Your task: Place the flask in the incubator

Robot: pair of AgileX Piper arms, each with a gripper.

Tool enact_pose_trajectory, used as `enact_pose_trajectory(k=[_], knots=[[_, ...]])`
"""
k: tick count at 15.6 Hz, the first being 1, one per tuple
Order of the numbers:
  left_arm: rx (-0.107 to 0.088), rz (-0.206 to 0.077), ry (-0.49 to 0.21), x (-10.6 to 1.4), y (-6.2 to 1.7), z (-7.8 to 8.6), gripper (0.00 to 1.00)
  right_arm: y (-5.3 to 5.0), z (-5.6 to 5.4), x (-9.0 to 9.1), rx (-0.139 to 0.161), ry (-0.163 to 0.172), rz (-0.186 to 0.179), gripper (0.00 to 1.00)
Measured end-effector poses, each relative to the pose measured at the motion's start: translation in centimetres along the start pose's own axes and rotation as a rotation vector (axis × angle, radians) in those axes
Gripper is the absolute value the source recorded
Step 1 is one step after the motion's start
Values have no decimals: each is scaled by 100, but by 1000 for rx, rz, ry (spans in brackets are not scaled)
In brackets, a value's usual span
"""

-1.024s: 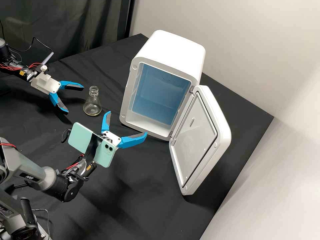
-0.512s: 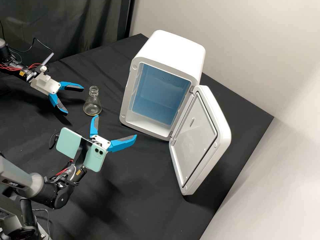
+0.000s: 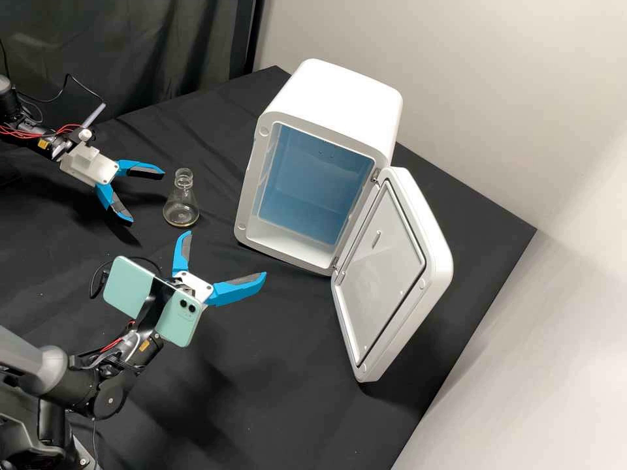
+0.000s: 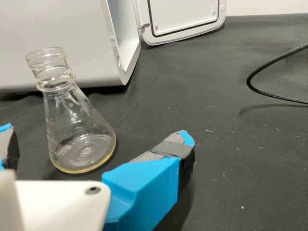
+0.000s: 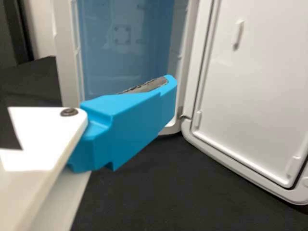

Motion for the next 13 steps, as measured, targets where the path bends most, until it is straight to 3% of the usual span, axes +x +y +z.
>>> enact_pose_trajectory(k=[2, 6, 9, 10, 13], knots=[[0, 0, 0, 0, 0, 0, 100, 32, -7, -31, -24, -5, 17, 100], [0, 0, 0, 0, 0, 0, 100, 17, 6, -69, -70, -10, -24, 100], [0, 0, 0, 0, 0, 0, 100, -14, 4, -98, -112, -5, -74, 100], [0, 0, 0, 0, 0, 0, 100, -27, 2, -100, -120, -1, -89, 100], [0, 2, 0, 0, 2, 0, 100, -20, -88, -114, -165, 34, -78, 100]])
